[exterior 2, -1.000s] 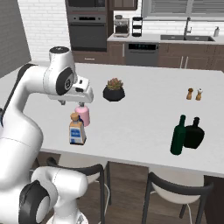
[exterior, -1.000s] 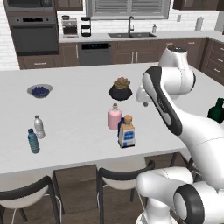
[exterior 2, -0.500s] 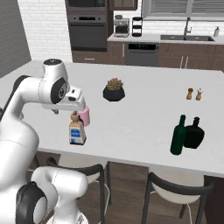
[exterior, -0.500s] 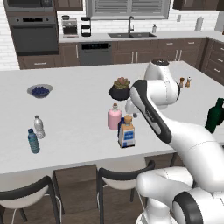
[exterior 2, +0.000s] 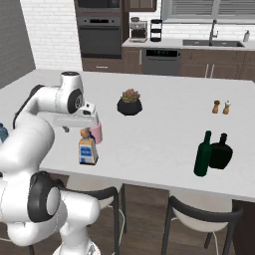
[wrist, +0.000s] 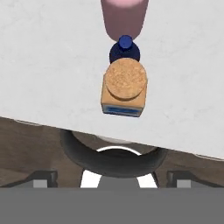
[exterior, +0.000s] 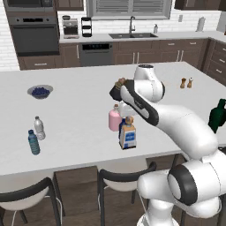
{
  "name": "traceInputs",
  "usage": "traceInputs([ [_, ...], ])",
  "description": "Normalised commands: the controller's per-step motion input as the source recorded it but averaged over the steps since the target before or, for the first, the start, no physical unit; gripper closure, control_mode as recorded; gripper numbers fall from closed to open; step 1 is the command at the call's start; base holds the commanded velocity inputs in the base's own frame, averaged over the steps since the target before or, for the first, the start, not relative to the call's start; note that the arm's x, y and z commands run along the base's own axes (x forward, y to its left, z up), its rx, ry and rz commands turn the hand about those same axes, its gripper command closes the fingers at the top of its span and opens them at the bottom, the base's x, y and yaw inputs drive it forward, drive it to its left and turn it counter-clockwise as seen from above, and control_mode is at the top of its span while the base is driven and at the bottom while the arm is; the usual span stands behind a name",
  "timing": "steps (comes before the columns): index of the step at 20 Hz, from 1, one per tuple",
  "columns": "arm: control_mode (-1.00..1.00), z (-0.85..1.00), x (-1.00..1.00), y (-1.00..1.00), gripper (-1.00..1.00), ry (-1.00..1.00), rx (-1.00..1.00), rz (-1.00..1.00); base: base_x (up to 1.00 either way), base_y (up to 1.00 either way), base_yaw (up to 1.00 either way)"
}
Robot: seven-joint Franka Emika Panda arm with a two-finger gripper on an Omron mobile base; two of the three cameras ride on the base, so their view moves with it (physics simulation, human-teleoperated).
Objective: Move the plastic bottles in the middle to the plastics group, and the glass bottles in the middle to the glass group.
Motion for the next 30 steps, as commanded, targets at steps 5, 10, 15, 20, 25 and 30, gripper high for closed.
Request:
traceInputs([
  [5,-1.0,-0.31,0.43,0.0,-1.0,0.09,0.0,0.11,0.0,0.0,0.0],
  [10,-1.0,-0.2,0.37,0.0,-1.0,0.0,0.0,0.1,0.0,0.0,0.0],
  [15,-1.0,-0.27,0.17,0.0,-1.0,0.0,0.0,0.06,0.0,0.0,0.0],
  [20,-1.0,-0.26,0.19,0.0,-1.0,-0.02,0.0,0.04,0.0,0.0,0.0],
  [25,-1.0,-0.22,0.15,0.02,-1.0,-0.1,0.0,0.03,0.0,0.0,0.0],
  [30,-1.0,-0.04,-0.11,0.0,-1.0,-0.01,0.0,0.0,0.0,0.0,0.0],
])
